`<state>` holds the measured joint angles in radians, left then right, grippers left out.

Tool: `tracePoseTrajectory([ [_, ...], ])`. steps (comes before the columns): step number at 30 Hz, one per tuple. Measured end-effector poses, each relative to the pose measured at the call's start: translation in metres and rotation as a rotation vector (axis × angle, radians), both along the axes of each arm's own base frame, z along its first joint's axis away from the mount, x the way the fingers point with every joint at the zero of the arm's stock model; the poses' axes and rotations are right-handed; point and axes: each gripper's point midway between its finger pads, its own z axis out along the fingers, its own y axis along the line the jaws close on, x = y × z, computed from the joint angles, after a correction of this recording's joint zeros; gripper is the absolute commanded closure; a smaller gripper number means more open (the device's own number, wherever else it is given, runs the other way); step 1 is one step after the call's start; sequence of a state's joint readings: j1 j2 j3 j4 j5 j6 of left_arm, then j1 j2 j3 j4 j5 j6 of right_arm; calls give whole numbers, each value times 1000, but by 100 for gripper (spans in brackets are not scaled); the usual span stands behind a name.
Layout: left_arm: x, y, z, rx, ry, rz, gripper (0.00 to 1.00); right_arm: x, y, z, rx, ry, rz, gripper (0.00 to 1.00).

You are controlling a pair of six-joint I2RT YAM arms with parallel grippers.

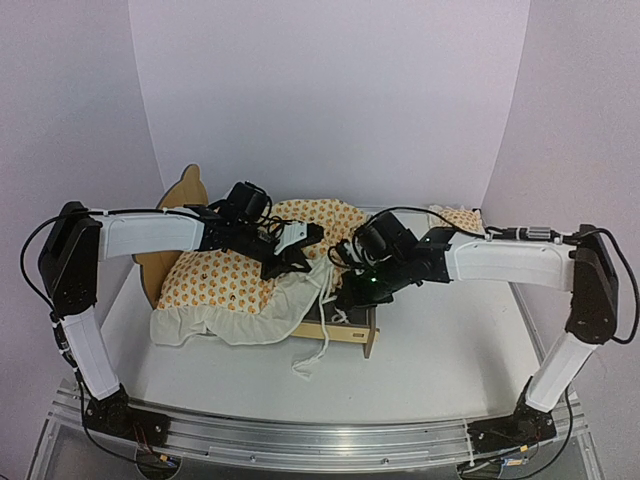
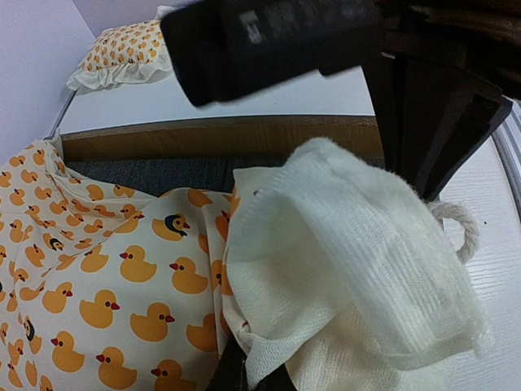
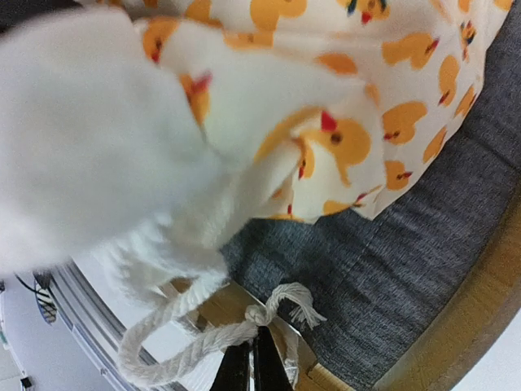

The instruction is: Set up the pet bed

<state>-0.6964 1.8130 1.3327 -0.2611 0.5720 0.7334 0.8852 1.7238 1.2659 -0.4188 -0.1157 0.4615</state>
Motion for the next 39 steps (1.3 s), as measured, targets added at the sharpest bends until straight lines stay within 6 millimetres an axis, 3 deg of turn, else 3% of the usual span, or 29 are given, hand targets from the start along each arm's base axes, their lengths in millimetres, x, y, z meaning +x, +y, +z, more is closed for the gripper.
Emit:
tracePoseTrajectory([
  [4,0,0,-1,1,1,0,100,-13,-1,-31,-61,98,56,100],
  [10,-1,2,-3,7,6,4,100,-12,6,-51,-145,204,119,96],
  [16,0,4,-5,12,7,8,100,-8,9,-60,-192,243,145,72],
  [25,-1,4,0,6,-4,6,100,-3,8,-36,-217,236,133,55],
  [30,-1,4,0,8,-13,-1,100,7,9,2,-179,151,110,53],
  [33,-4,4,0,8,-17,-21,99,9,0,27,-174,94,85,52],
  [35,-7,4,0,8,-18,-36,91,9,-9,40,-178,62,60,51],
  [39,-22,6,-7,41,6,-86,59,4,-29,59,-173,21,1,41],
])
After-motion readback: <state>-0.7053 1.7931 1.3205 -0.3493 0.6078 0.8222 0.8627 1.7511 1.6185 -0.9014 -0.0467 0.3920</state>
